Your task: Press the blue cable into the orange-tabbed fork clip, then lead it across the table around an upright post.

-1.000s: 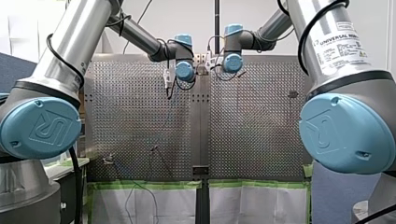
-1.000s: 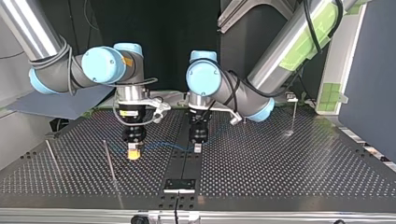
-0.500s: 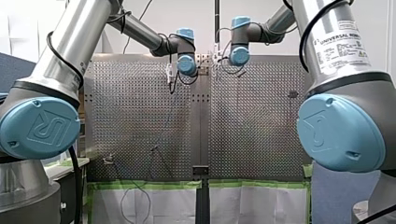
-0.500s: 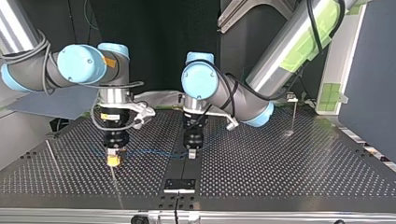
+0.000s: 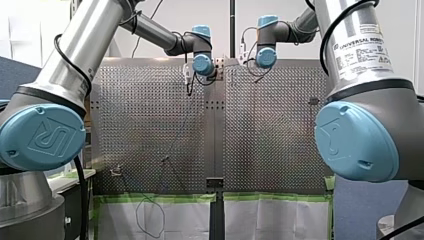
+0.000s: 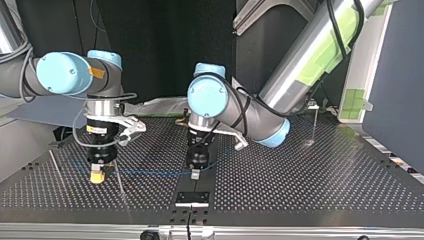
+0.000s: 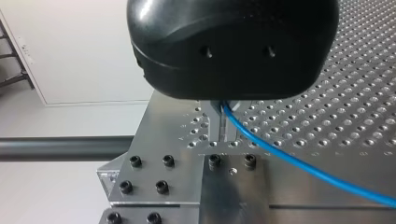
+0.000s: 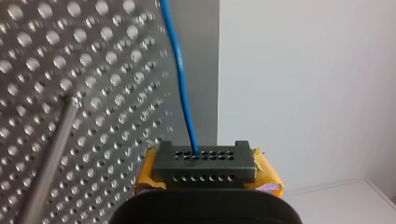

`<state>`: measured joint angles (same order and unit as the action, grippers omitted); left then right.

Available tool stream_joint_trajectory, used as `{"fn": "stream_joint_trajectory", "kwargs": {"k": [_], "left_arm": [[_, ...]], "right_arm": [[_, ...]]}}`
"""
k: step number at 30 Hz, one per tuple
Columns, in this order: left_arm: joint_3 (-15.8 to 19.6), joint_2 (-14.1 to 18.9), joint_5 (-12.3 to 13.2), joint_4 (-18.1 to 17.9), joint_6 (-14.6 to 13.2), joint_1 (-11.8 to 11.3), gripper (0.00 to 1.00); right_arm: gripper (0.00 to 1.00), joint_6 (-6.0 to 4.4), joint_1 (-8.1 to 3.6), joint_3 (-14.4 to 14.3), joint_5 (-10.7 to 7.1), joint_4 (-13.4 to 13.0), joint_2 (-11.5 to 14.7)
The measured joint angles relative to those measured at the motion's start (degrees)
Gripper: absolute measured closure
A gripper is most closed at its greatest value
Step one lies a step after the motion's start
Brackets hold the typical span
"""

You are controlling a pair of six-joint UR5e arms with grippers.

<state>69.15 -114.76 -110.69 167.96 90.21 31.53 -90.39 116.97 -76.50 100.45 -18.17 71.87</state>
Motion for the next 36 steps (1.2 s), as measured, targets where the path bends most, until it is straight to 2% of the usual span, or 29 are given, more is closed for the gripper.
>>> {"fn": "stream_joint_trajectory", "kwargs": {"k": [13,22,36], "left_arm": [[-5.55,-0.61,0.51,2.03,1.56,0.5,1.0],[-8.43,-2.97,1.27,3.73,1.7,1.55,1.0],[-15.64,-8.04,1.28,7.73,1.81,3.65,1.0]], "right_arm": [[1.0,-0.83,-3.25,0.05,-0.37,0.78,0.62],[1.0,-1.16,-4.98,0.04,-0.7,1.12,0.78],[1.0,-1.24,-8.31,0.0,-1.67,1.71,0.83]]}}
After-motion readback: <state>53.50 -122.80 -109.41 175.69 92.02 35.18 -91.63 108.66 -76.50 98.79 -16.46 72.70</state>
